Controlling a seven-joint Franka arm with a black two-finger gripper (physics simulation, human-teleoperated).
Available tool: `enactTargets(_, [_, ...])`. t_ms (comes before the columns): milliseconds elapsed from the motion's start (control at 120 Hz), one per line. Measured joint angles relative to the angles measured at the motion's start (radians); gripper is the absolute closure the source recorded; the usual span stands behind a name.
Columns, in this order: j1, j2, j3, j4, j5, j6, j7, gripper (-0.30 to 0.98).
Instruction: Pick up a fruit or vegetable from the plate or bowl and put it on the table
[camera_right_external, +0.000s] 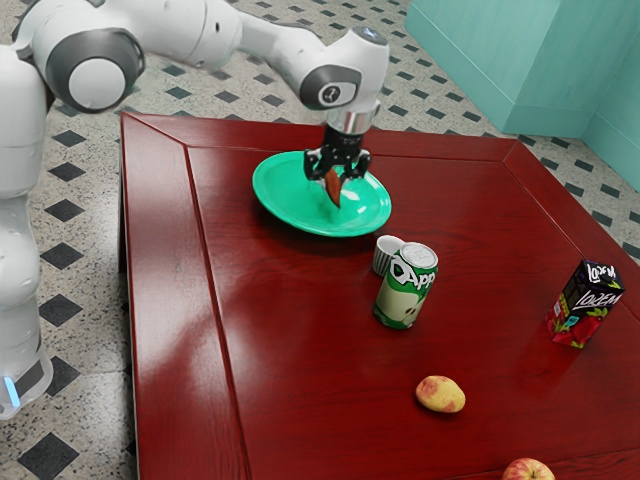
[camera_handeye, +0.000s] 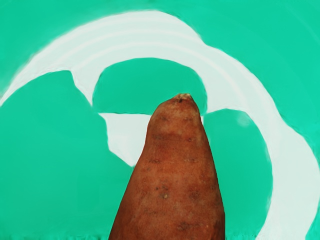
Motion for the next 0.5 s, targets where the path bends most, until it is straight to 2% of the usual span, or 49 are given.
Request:
enactTargets(133, [-0.006,-0.032,0.0,0.032,0.0,-0.014,0.006,0.56])
enactTargets(267, [0.004,0.026,0.003,0.219,-0.001,-0.057,0.023,0.55])
enactTargets(333, [0.006,0.101,0.004,0.325,-0.003,-0.079,0.035,0.55])
enactTargets(500, [-0.001,0.395,0.001,0.719,-0.012,-0.159,0.072,0.55])
